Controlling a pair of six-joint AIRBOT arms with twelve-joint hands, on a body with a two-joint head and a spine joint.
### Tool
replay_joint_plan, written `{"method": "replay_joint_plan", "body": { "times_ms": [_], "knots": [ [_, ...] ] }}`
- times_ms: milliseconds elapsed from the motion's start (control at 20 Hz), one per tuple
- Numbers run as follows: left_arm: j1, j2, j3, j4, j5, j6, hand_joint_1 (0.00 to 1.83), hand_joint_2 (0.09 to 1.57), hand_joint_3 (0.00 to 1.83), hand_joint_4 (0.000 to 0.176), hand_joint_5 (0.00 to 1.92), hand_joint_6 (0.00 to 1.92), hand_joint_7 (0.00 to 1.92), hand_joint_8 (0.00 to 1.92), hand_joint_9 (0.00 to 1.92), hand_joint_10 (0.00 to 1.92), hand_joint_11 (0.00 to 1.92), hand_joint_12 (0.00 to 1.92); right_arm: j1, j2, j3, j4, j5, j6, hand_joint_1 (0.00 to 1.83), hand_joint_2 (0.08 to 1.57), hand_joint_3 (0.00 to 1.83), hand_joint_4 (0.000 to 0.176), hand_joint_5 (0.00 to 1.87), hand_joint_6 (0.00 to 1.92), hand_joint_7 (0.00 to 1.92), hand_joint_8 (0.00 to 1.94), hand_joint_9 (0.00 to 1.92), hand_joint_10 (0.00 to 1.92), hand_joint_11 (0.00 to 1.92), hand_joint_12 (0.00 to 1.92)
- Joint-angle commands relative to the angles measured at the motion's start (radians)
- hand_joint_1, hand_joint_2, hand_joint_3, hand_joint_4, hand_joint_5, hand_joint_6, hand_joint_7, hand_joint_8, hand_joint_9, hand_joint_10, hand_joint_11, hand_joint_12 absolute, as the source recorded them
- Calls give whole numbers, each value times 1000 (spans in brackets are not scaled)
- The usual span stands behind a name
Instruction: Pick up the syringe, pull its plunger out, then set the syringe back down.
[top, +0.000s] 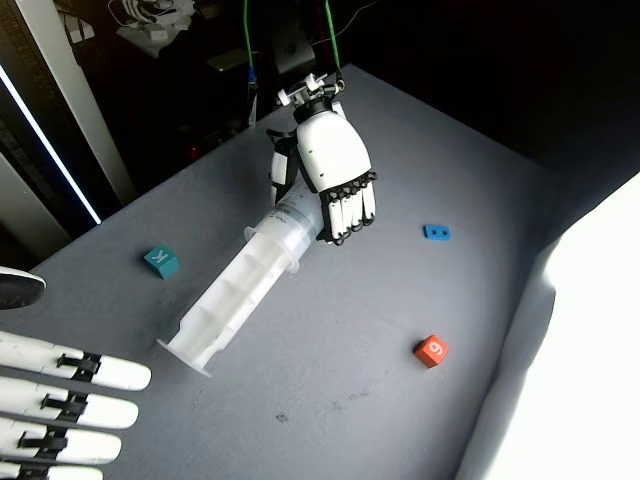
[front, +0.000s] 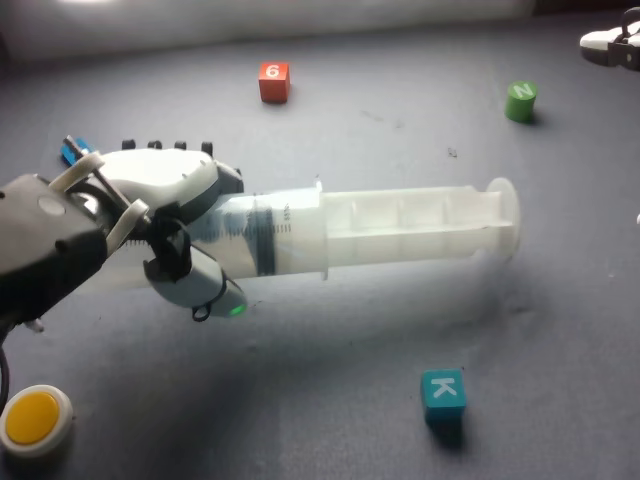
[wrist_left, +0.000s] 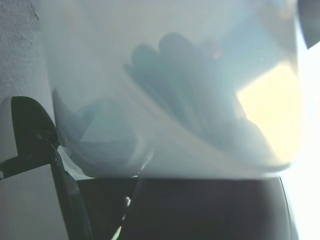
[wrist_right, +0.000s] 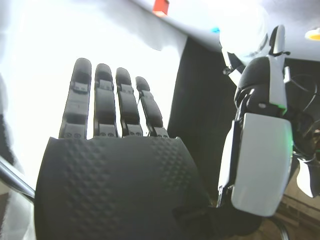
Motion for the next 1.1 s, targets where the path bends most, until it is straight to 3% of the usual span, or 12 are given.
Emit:
{"method": "replay_joint_plan", "body": {
  "times_ms": [0,200,350,450,700,850,950,1000,1050],
  "knots": [
    [0,3,7,55,-69,-28,1116,1291,0,5,632,1450,701,1493,576,1200,393,1567,9,3,0,4,117,-1,596,928,10,0,34,6,94,10,111,3,0,373],
    [48,-7,24,112,-94,-109,1126,1281,0,0,646,1421,723,1474,564,1239,379,1592,9,1,-4,4,125,-1,618,911,0,0,50,4,101,4,129,6,0,441],
    [67,-14,31,132,-112,-137,1118,1293,1,0,612,1460,711,1501,550,1295,348,1641,9,1,-5,3,127,-1,607,916,0,0,19,0,74,3,104,3,0,365],
    [76,-20,36,139,-116,-147,1122,1287,0,0,640,1421,707,1504,551,1283,357,1639,9,1,-5,2,130,-1,628,895,0,0,53,7,108,7,138,9,0,460],
    [98,-31,34,141,-123,-152,1116,1291,0,3,627,1455,702,1494,555,1259,366,1618,9,1,-5,-3,131,-1,602,932,8,0,14,0,68,1,99,0,0,358],
    [114,-40,34,153,-134,-175,1114,1300,0,0,594,1490,709,1496,568,1222,381,1570,9,1,-5,-6,131,-1,599,921,1,0,45,8,100,8,125,7,0,416],
    [120,-45,34,157,-137,-182,1140,1327,1,0,520,1446,699,1648,480,1403,298,1755,9,1,-5,-6,131,-1,591,935,5,0,51,6,103,5,131,6,0,436],
    [128,-49,33,162,-138,-189,944,1272,0,0,462,917,502,1318,403,1419,224,1766,8,1,-6,-6,131,-1,591,946,8,0,48,3,96,1,124,2,0,410],
    [130,-50,33,163,-139,-189,878,1203,0,0,434,563,399,1052,298,1333,90,1707,8,1,-6,-6,132,-1,590,956,9,0,42,0,86,0,117,0,0,391]
  ]
}}
